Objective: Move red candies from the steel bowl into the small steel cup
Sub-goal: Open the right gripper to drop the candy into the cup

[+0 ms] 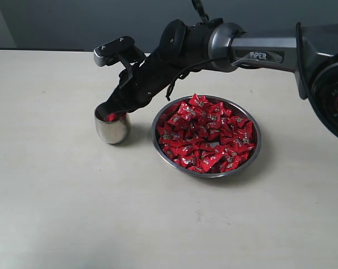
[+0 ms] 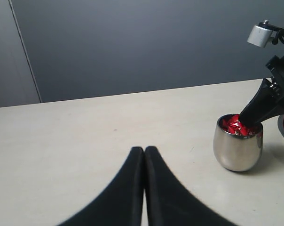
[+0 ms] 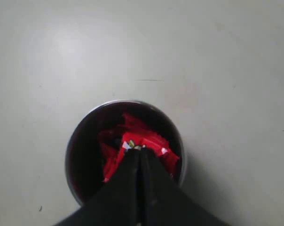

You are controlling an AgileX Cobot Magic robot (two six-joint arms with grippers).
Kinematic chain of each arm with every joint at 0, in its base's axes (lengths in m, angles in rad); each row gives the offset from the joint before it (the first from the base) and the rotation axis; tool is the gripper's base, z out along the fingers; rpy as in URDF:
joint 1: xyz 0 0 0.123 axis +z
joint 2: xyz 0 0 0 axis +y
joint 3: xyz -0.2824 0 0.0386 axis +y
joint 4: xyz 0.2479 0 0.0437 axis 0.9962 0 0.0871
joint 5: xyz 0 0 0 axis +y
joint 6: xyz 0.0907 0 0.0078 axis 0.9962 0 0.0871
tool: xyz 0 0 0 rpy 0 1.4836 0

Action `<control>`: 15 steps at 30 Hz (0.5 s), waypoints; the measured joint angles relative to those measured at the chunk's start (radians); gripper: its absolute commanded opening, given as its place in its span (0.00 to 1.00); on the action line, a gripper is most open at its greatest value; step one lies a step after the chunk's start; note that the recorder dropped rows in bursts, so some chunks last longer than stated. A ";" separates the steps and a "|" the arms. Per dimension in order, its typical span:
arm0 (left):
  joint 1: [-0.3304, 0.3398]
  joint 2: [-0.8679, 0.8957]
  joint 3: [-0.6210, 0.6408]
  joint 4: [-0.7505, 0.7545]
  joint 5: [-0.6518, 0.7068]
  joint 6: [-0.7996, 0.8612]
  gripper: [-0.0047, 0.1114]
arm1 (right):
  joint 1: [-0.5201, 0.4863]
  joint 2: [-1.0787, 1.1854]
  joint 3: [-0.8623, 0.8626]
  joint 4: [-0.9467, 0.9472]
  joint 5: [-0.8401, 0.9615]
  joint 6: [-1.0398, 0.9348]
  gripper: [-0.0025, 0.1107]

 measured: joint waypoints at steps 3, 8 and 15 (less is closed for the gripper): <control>0.000 0.000 0.000 0.000 0.000 0.000 0.04 | 0.000 -0.004 0.000 0.000 0.000 0.000 0.02; 0.000 0.000 0.000 0.000 0.000 0.000 0.04 | 0.000 -0.004 0.000 0.000 0.000 0.000 0.12; 0.000 0.000 0.000 0.000 0.000 0.000 0.04 | 0.000 -0.006 0.000 0.000 0.000 0.002 0.34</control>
